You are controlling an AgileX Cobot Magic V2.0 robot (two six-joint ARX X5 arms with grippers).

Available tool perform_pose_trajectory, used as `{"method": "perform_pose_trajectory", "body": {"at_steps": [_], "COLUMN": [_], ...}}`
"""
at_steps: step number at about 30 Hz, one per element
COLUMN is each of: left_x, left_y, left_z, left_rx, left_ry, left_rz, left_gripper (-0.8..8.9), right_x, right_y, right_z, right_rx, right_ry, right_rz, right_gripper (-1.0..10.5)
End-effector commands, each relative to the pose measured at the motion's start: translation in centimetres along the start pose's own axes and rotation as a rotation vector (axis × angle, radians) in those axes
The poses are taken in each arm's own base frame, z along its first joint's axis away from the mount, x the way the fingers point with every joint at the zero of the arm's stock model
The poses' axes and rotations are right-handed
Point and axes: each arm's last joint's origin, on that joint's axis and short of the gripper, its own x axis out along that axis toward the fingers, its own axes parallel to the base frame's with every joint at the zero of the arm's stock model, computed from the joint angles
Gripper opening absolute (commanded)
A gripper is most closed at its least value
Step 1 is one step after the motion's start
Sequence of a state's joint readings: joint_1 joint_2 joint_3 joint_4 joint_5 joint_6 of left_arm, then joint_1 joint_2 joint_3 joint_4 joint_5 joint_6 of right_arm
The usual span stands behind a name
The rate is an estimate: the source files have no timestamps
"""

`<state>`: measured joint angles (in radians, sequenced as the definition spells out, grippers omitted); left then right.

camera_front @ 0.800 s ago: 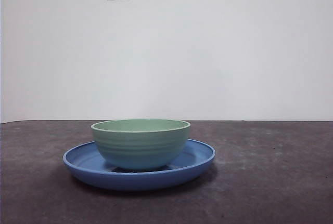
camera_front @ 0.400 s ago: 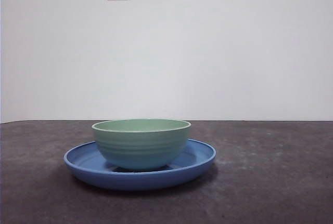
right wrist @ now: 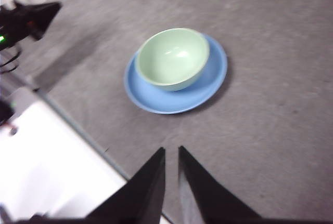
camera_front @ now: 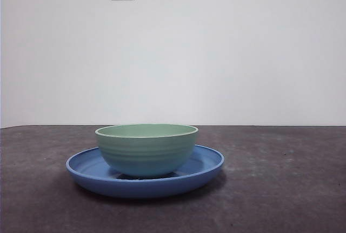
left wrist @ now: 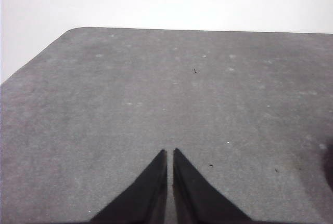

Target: Place the green bowl on the blue plate

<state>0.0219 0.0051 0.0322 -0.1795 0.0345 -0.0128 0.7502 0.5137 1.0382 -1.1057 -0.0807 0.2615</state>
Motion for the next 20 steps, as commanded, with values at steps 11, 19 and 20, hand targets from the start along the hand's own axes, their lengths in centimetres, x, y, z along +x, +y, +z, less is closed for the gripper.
{"method": "perform_pose_trajectory", "body": {"at_steps": [11, 19, 20], "left_x": [0.2, 0.2, 0.2], "left_y": [0.0, 0.0, 0.0], "left_z": [-0.7, -0.7, -0.7], "left_rx": [0.006, 0.006, 0.006], "left_ry": [0.026, 0.026, 0.026], "left_rz": [0.002, 0.002, 0.002], "left_gripper": [0.21, 0.21, 0.21], "right_x": [5.8, 9.2, 9.4], "right_y": [-7.1, -11.0, -11.3], "right_z": [-3.8, -10.9, -11.4], "right_rx": [0.027, 0.108, 0.119], "right_ry": [-0.571, -0.639, -0.639], "right_rz": [-0.507, -0.826, -0.856], "right_gripper": [0.4, 0.4, 0.4]}}
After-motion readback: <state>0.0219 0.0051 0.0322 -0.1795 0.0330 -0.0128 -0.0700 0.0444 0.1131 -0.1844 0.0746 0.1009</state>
